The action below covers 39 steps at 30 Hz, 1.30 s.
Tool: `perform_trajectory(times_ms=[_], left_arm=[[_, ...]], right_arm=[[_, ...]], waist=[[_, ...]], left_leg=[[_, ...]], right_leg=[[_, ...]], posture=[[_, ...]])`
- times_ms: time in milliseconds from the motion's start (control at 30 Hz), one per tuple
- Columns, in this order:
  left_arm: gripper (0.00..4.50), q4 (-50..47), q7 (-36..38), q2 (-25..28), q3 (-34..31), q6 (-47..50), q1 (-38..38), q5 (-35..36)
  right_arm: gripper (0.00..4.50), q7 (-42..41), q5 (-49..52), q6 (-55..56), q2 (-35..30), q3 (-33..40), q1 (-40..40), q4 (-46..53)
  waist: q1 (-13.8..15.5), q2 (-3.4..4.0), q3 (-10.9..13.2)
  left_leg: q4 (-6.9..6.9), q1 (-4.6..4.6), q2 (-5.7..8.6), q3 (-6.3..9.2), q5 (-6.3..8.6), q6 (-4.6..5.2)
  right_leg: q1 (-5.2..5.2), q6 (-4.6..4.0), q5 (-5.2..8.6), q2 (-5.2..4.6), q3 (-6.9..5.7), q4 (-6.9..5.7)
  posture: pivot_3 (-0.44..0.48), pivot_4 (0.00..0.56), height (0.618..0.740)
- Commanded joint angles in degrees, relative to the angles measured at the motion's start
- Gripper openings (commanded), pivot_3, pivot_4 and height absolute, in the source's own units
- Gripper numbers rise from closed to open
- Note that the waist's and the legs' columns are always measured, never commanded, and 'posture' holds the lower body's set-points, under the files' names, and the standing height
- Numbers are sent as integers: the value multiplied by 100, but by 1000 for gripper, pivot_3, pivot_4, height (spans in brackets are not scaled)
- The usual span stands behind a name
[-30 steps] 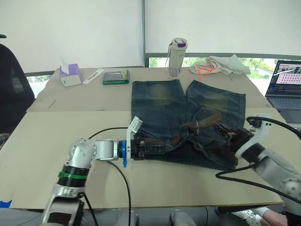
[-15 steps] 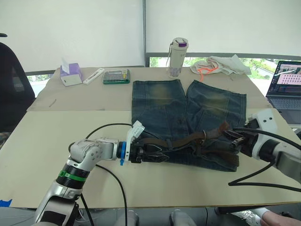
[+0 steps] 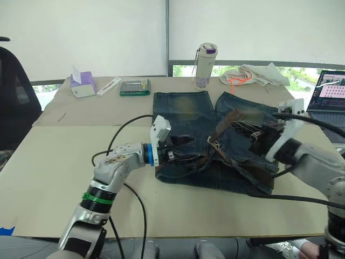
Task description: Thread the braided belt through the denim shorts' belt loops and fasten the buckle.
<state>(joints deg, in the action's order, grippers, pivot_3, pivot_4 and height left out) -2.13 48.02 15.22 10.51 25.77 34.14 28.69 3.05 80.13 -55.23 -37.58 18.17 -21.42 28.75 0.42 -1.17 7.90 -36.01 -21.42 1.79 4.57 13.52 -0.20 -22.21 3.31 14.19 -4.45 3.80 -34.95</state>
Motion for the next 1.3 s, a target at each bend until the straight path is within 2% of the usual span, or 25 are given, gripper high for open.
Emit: perform_trajectory(times_ms=[33,167,333,467,600,767,967,1233,1300], left_arm=[[4473,109,-492,-364,120,-1142,112,-786],[4473,252,-910,-795,404,-2286,-73,-1603],[4473,499,-1439,-1060,616,-3037,-376,-2312],[4473,803,-1795,-1073,679,-3619,-448,-2847],[4473,1160,-2203,-1222,617,-3881,-484,-3096],[4473,1331,-2347,-1394,585,-4106,-415,-3084],[2752,1376,-2405,-1457,592,-4257,-432,-3101],[21,1416,-2558,-1534,444,-4081,-423,-2993],[21,1362,-2721,-1697,224,-3709,-473,-2739]], right_arm=[[0,828,909,234,170,-28,-153,65],[0,1507,1292,433,358,-252,-174,36],[0,1902,1523,763,457,-288,-111,36],[0,2206,1824,1092,583,-279,-78,71],[0,2455,2040,1356,649,-305,8,149],[0,2616,2222,1565,623,-334,72,247],[0,2690,2230,1663,559,-409,104,271],[0,2654,2158,1659,455,-549,131,306],[0,2447,1969,1555,274,-551,185,330]], waist=[[14,1,0],[20,1,-1],[-3,3,-2],[-16,3,-2],[-15,4,-3],[-12,5,-3],[-31,5,-3],[-52,6,-4],[-43,6,-4]], left_leg=[[0,-1,2,-1,0,0],[0,1,2,-3,-1,2],[0,3,5,-6,-1,4],[0,3,8,-6,-2,7],[-1,2,13,-6,-2,8],[-2,1,13,-6,-2,9],[-1,2,13,-7,-2,9],[-2,3,14,-7,-2,9],[-3,2,15,-7,-2,10]], right_leg=[[0,0,-1,-1,1,0],[0,0,-1,0,3,-2],[0,1,-1,4,4,-5],[0,1,-1,8,3,-10],[0,2,-2,5,3,-9],[0,4,-2,4,2,-9],[0,4,-2,6,2,-10],[0,4,-2,7,2,-12],[1,4,-2,6,2,-11]], posture=[[0,150,740],[0,150,740],[0,150,740],[0,150,740],[0,150,740],[0,150,740],[0,150,740],[0,150,740],[0,150,740]])
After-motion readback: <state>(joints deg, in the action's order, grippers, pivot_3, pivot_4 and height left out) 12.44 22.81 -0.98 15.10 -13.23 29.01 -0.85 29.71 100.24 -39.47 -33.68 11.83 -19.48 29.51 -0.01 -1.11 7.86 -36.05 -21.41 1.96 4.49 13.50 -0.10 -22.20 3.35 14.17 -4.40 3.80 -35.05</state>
